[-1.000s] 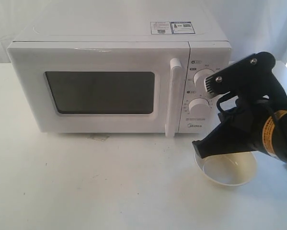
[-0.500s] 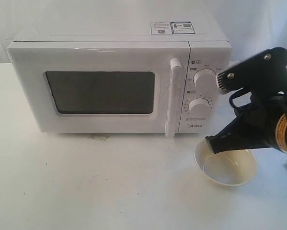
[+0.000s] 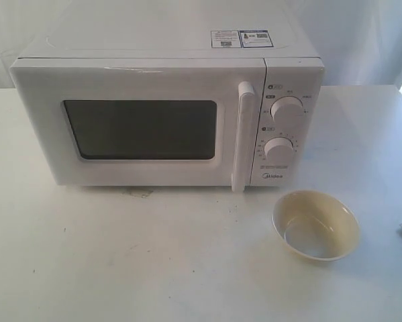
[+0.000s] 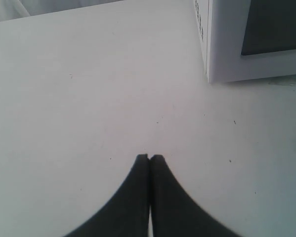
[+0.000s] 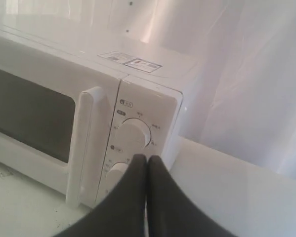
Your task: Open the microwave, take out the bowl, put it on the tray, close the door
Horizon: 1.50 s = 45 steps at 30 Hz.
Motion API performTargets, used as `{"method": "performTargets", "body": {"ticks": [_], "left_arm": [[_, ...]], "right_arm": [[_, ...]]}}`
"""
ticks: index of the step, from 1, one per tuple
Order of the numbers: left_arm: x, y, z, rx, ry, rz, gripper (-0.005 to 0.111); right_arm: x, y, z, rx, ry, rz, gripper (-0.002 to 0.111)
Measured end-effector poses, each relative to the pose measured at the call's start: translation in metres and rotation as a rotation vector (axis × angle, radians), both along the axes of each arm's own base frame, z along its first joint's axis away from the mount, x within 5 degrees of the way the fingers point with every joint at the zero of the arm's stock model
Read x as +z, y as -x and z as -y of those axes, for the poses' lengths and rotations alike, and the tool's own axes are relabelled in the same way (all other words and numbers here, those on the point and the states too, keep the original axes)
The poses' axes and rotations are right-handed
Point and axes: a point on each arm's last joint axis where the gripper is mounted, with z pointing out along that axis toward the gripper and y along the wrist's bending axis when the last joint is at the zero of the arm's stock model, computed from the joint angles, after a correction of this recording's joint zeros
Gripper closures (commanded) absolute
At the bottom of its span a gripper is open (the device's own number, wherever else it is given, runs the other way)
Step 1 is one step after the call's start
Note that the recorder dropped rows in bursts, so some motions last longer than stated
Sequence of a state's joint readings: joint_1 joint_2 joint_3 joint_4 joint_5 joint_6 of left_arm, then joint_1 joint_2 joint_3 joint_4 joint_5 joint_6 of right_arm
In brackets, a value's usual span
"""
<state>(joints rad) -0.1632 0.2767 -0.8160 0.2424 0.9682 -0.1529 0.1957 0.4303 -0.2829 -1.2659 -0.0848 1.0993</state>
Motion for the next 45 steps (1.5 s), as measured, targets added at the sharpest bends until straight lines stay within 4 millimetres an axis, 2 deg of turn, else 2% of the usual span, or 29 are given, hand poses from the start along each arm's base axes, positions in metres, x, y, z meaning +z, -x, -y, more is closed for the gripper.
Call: {"method": "performTargets", "body": {"ticks": [6,11,20,25,27,30,39,45], "left_arm": [[0.000,0.000,0.000,-0.001,0.000,0.006,0.107],[0.000,0.000,0.000,-0.001,0.000,0.006,0.107],[0.000,0.000,0.000,-0.001,0.000,0.006,0.107],[0.000,0.000,0.000,-0.001,0.000,0.006,0.107],[0.000,0.000,0.000,-0.001,0.000,0.006,0.107],[0.000,0.000,0.000,-0.001,0.000,0.006,0.107],[0.000,0.000,0.000,-0.001,0.000,0.006,0.107],[0.000,0.000,0.000,-0.001,0.000,0.006,0.107]], "right_arm": [[-0.026,0.009,0.003,-0.010,0.009,-0.028,0.108],[-0.039,0.012,0.003,-0.008,0.012,-0.046,0.108],[-0.040,0.032,0.005,0.011,-0.018,0.083,0.108],[-0.039,0.041,0.010,-0.023,-0.112,0.125,0.108],[-0.041,0.040,0.016,-0.083,-0.216,0.087,0.108],[-0.048,0.039,0.018,-0.117,-0.154,0.039,0.108],[-0.046,0.039,0.016,-0.095,-0.089,0.091,0.108],[-0.065,0.040,0.016,-0.096,-0.105,0.059,0.108]]}}
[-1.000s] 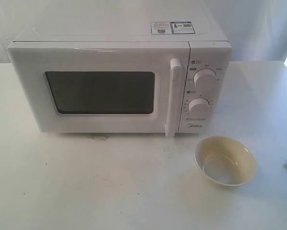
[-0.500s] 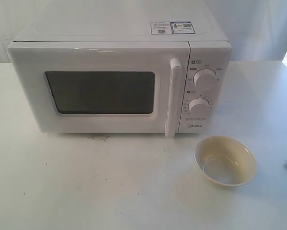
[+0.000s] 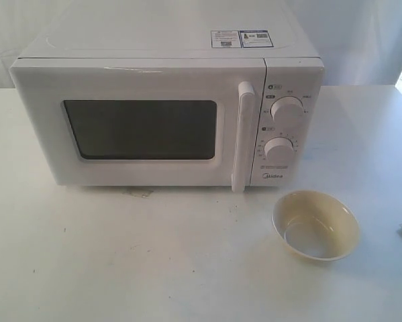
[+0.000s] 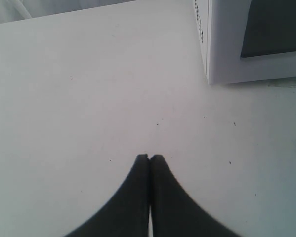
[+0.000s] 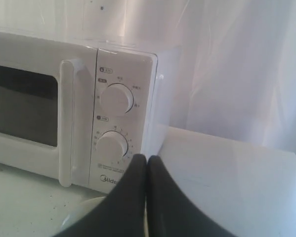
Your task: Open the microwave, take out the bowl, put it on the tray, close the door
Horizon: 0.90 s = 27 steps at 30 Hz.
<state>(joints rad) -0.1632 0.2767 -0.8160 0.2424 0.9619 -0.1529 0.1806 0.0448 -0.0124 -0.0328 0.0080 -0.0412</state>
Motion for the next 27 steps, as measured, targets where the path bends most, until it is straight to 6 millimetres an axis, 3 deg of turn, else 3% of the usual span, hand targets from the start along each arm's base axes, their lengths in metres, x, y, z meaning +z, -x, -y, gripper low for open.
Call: {"method": "performTargets", "body": {"ticks": [7,19,27], "left_arm": [[0.000,0.000,0.000,0.000,0.000,0.000,0.107],[0.000,0.000,0.000,-0.001,0.000,0.006,0.107],[0.000,0.000,0.000,-0.001,0.000,0.006,0.107]], "right_arm": [[-0.009,0.002,0.001,-0.009,0.030,-0.064,0.108],[-0.024,0.004,0.015,-0.239,0.034,-0.226,0.108],[-0.031,0.005,0.016,-0.269,0.030,-0.305,0.108]]}}
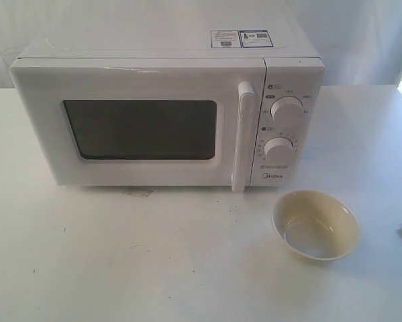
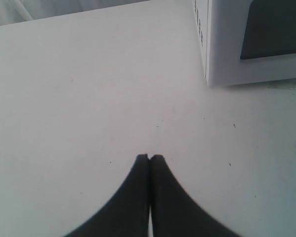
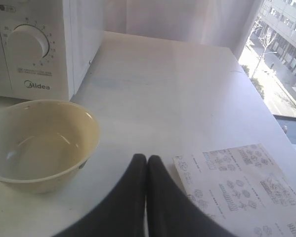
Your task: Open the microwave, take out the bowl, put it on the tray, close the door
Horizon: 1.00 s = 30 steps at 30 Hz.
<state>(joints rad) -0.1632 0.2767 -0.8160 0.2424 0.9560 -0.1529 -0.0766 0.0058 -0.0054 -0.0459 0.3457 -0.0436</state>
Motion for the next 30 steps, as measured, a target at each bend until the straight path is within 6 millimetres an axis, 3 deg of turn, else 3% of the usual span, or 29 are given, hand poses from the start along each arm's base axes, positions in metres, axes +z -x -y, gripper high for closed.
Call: {"method": "performTargets", "body": {"ticks": [30], "left_arm": [[-0.0039,-0.0024,0.0005,0.002,0.003,-0.007,0.107]], "right_arm": [[-0.0003,0.0001,-0.0001,0.000,-0.004,-0.003,0.108]]}}
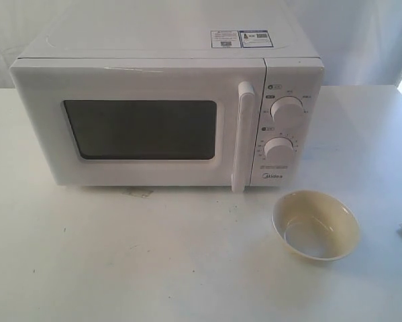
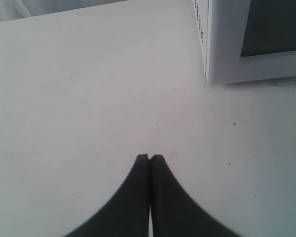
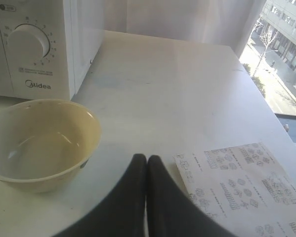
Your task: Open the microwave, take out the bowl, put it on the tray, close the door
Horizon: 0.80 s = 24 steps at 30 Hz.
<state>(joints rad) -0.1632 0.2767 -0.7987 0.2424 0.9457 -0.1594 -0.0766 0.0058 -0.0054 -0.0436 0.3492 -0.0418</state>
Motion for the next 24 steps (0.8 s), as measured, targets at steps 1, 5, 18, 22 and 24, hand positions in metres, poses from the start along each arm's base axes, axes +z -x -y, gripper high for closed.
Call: {"method": "performTargets", "body": {"ticks": [1,5,18,22,24], "left_arm": [[-0.001,-0.001,0.000,0.002,0.009,0.014,0.107],[-0.007,-0.011,0.004,-0.002,0.066,0.162,0.107],[-0.139,-0.046,0.011,0.083,0.355,0.558,0.107],[-0.150,-0.043,0.005,0.246,0.475,0.513,0.107],[-0.157,-0.043,0.002,0.298,0.470,0.450,0.107]], "right_arm": [[0.000,0.000,0.000,0.000,0.000,0.000,0.108],[0.000,0.000,0.000,0.000,0.000,0.000,0.108],[0.000,0.000,0.000,-0.003,-0.012,-0.003,0.108],[-0.001,0.000,0.000,-0.004,-0.016,-0.004,0.108],[-0.001,0.000,0.000,-0.004,-0.016,-0.005,0.108]]}}
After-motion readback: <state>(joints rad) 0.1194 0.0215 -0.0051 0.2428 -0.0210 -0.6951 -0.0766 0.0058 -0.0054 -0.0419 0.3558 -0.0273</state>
